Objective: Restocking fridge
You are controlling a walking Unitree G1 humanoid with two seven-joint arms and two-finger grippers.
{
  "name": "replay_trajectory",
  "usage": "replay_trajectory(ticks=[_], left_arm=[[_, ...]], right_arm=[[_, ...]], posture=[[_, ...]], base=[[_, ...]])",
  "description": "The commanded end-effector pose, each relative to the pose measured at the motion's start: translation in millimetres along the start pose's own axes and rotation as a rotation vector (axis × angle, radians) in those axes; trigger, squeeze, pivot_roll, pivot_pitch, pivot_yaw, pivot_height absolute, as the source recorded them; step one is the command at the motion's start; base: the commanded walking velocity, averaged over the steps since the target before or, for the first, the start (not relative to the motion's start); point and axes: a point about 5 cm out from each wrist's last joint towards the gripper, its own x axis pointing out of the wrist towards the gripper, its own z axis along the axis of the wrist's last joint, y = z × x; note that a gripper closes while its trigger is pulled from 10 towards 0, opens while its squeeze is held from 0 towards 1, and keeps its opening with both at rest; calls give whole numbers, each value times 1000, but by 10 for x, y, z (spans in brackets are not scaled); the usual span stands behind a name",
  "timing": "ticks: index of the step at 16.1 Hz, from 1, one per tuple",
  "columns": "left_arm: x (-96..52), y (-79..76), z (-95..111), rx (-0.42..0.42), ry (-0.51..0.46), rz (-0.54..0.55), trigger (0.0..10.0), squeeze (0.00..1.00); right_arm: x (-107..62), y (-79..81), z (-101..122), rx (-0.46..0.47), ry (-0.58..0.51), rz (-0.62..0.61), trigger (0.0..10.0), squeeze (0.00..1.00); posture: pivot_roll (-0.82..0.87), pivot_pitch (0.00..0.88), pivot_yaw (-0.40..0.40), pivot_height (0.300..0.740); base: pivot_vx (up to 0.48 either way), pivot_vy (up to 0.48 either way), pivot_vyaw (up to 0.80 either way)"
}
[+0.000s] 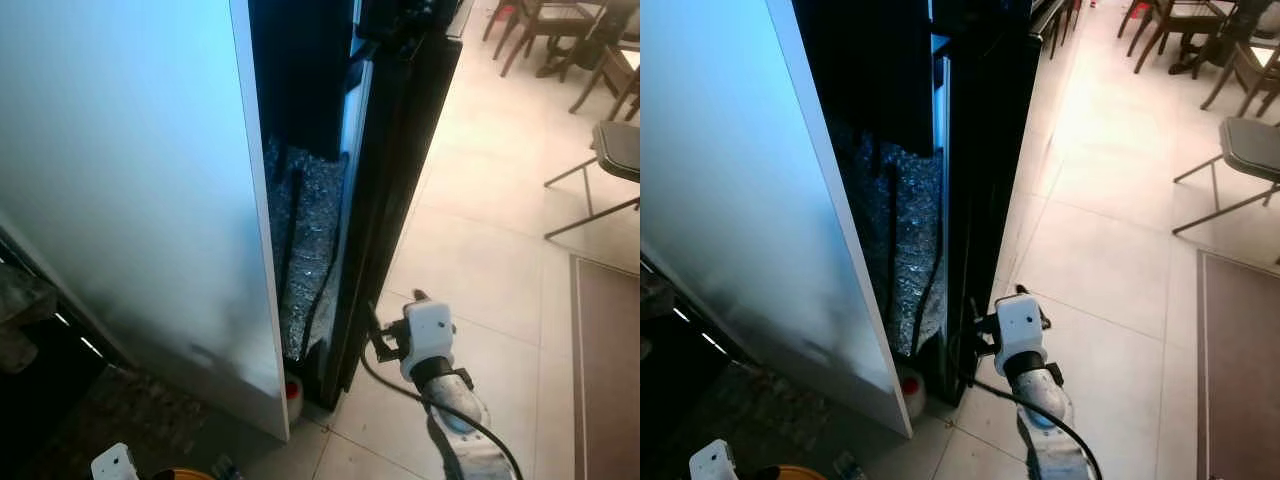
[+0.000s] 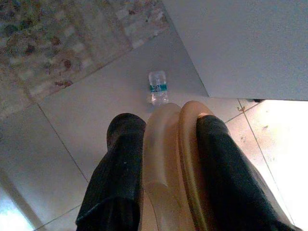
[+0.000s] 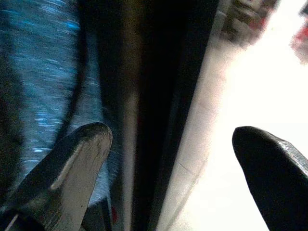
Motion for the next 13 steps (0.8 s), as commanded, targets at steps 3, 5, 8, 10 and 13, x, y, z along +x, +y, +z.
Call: replay_trajectory(ticks=[3,5,8,10,13], left_arm=[[-5,24,-19,6,11,8,10000,0],[-4,15,-19,6,11,6,10000,0],[-3,3,-33,7,14,2,10000,0],[-3,-7,-40,10,16,-2,10000,0],[-4,-3,-43,10,16,0,10000,0]], right_arm=[[93,68,131,-19,22,4,10000,1000],[155,125,105,-16,52,29,10000,1000],[303,265,173,7,57,106,10000,988],[391,322,247,-17,41,131,10000,0],[443,358,291,-15,27,143,10000,0]], posture=[[-2,42,-16,740],[9,44,-17,740],[7,49,-15,740],[12,52,-14,740],[13,53,-16,740]], base=[[0,0,0],[0,0,0],[0,0,0],[0,0,0],[0,0,0]])
